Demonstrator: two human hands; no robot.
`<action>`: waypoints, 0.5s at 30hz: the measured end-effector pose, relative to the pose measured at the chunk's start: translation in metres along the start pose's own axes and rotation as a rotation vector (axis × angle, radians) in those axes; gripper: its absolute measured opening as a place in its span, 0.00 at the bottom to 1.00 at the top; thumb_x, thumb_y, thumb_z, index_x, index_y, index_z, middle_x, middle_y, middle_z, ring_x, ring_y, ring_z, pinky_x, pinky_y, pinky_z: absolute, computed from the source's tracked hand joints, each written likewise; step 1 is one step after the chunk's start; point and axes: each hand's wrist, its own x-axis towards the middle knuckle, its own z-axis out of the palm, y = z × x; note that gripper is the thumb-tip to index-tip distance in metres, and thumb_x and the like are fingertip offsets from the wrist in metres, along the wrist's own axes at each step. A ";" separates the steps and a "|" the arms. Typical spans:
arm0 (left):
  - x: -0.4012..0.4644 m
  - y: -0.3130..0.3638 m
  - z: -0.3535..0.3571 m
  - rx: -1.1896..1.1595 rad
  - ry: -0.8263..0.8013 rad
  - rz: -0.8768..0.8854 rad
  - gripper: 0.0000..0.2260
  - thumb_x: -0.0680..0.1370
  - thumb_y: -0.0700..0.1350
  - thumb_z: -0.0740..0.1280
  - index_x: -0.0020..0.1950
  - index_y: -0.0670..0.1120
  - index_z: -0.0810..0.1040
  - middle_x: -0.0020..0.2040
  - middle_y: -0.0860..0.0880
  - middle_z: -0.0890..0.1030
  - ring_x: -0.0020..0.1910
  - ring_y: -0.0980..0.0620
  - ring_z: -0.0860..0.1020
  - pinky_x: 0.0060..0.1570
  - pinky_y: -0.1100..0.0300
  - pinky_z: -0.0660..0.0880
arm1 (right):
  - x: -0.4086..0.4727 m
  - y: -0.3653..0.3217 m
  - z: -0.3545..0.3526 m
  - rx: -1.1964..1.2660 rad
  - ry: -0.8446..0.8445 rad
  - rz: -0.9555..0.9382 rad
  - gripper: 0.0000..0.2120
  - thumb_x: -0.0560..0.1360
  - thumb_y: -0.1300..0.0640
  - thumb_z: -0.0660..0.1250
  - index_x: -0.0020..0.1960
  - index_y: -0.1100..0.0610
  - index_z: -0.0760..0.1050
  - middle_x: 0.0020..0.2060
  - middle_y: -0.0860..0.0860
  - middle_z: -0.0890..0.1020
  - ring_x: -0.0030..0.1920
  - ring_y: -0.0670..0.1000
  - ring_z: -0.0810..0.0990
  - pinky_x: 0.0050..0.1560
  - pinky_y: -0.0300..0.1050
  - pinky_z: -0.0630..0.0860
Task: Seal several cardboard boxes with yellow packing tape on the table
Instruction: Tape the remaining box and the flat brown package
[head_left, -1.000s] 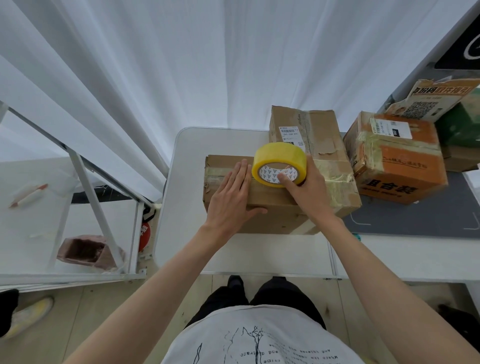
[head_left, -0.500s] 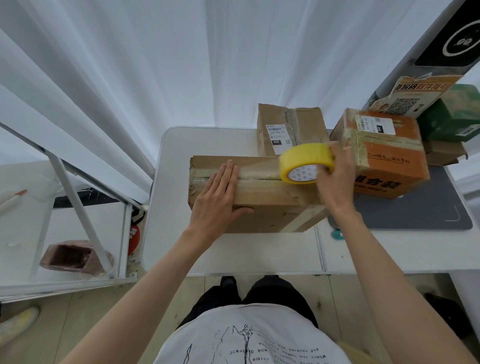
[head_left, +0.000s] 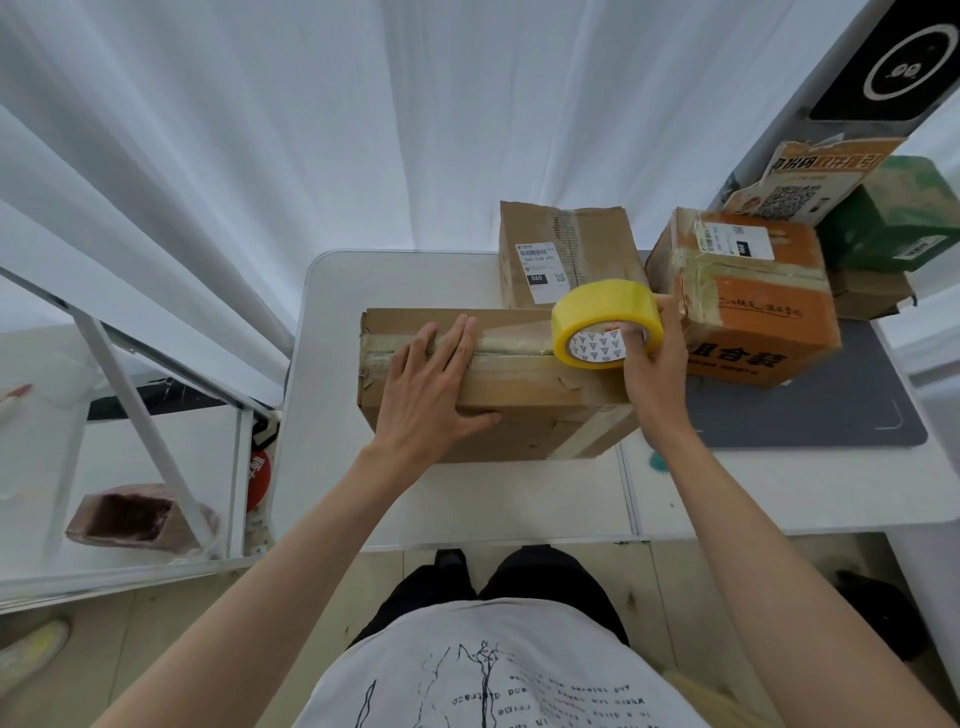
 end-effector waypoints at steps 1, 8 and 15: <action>0.001 0.000 0.001 0.009 -0.002 -0.004 0.50 0.70 0.74 0.63 0.83 0.48 0.52 0.82 0.50 0.59 0.77 0.42 0.61 0.73 0.46 0.60 | 0.000 0.000 0.000 0.002 -0.005 -0.011 0.09 0.82 0.56 0.61 0.60 0.58 0.70 0.52 0.57 0.77 0.51 0.45 0.79 0.48 0.39 0.77; -0.001 -0.002 0.008 0.024 0.010 0.067 0.47 0.75 0.73 0.55 0.84 0.45 0.49 0.84 0.47 0.50 0.82 0.47 0.50 0.81 0.48 0.49 | 0.000 0.007 -0.001 0.004 0.015 -0.107 0.12 0.80 0.53 0.64 0.60 0.58 0.73 0.53 0.58 0.77 0.55 0.58 0.77 0.55 0.58 0.77; 0.006 0.009 0.001 -0.057 -0.047 0.137 0.44 0.77 0.63 0.68 0.83 0.44 0.51 0.83 0.47 0.50 0.82 0.50 0.48 0.81 0.52 0.49 | 0.001 -0.002 -0.002 0.047 -0.043 -0.112 0.19 0.82 0.51 0.66 0.72 0.50 0.72 0.65 0.53 0.76 0.65 0.55 0.74 0.62 0.56 0.76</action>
